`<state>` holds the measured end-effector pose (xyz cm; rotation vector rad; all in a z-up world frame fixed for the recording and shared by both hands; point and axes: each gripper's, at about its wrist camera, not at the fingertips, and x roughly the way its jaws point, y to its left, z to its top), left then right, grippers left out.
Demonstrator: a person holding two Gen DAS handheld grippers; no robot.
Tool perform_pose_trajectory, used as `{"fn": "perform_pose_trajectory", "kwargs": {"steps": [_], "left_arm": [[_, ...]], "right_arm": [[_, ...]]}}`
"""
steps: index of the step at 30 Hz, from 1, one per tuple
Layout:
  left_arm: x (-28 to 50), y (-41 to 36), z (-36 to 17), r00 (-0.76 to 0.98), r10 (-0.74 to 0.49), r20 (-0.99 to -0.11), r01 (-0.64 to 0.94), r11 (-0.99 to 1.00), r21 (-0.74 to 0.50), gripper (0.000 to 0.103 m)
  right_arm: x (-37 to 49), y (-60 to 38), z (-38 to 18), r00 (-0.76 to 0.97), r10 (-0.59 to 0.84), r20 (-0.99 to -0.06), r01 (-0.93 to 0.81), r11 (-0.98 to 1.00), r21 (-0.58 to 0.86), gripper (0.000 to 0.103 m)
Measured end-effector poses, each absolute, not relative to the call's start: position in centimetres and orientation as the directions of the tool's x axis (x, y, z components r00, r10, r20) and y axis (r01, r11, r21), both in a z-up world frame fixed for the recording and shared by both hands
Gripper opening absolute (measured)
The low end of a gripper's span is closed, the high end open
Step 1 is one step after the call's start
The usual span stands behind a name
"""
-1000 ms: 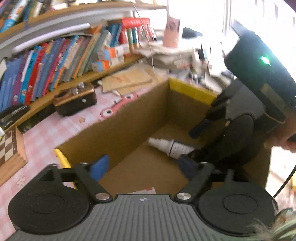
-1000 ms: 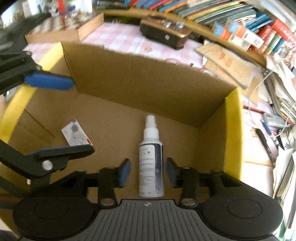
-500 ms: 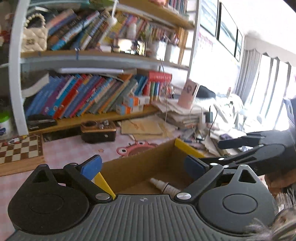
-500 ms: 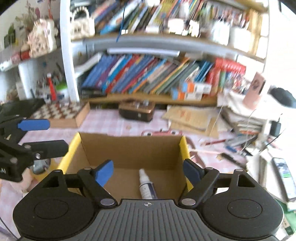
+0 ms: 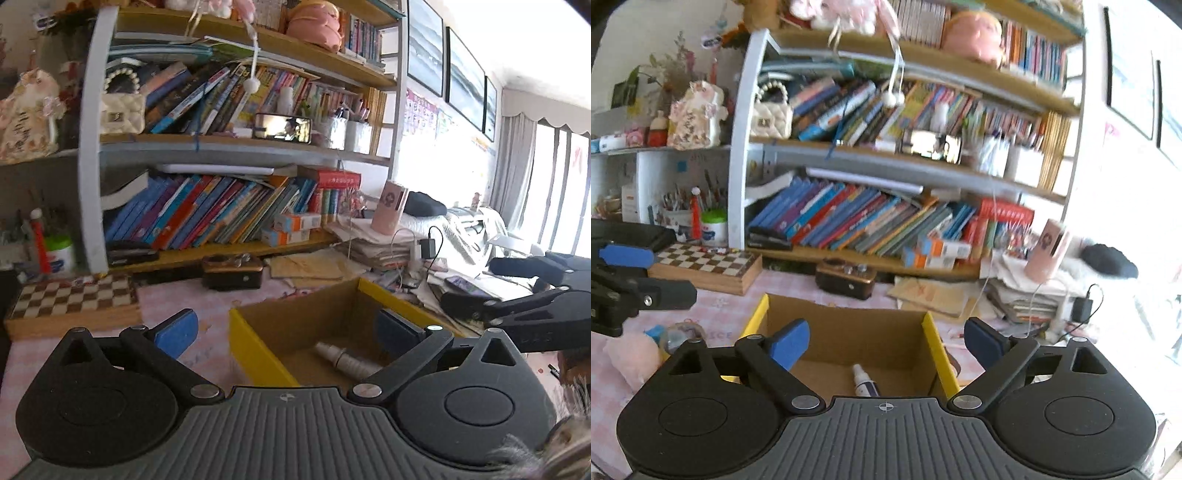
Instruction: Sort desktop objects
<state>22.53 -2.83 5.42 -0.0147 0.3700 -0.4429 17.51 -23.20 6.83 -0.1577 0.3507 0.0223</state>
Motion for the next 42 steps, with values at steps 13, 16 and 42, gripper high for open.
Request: {"fn": "perform_pose_trajectory", "kwargs": {"steps": [13, 16, 42], "left_arm": [[14.8, 0.4, 2.4, 0.843, -0.346, -0.412, 0.323, 0.938, -0.127, 0.103], [13.9, 0.9, 1.6, 0.838, -0.331, -0.435, 0.296, 0.944, -0.148, 0.103], [6.8, 4.9, -3.3, 0.75, -0.214, -0.626, 0.036, 0.958, -0.284, 0.103]], "right_arm": [[10.3, -19.2, 3.2, 0.931, -0.012, -0.365, -0.046, 0.988, -0.15, 0.098], [9.3, -18.8, 2.6, 0.922, -0.011, -0.388, -0.043, 0.99, -0.131, 0.099], [4.7, -15.3, -1.8, 0.825, 0.054, -0.562, -0.092, 0.995, -0.04, 0.103]]}}
